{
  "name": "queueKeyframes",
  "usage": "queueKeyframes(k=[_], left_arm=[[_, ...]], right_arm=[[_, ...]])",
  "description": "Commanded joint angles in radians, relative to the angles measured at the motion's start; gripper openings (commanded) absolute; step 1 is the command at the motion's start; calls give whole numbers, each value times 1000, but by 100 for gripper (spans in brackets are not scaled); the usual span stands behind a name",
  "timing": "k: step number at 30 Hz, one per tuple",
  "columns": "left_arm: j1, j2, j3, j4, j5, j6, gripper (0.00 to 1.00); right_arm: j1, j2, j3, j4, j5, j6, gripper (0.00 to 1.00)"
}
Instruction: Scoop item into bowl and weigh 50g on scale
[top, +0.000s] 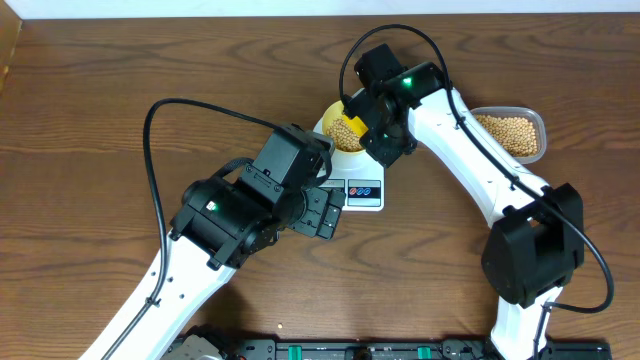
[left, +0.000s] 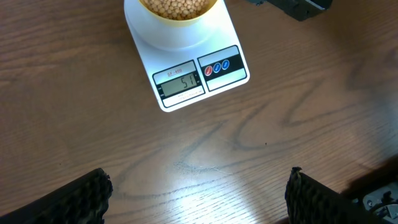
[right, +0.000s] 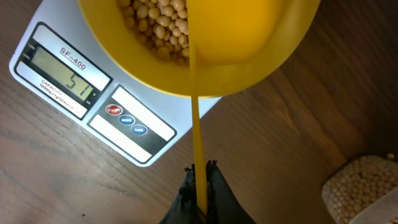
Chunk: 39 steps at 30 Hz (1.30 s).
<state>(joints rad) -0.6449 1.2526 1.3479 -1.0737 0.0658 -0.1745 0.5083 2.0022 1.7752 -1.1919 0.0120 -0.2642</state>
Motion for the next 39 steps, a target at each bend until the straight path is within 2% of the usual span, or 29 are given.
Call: queueKeyframes(k=[1,39], left_arm=[[4,-13,32,-3,1,21,92],[4,-13,32,-3,1,21,92]], right_arm=[[6,6,2,0,12,17,1],[10,48,-4,40,31,40,1]])
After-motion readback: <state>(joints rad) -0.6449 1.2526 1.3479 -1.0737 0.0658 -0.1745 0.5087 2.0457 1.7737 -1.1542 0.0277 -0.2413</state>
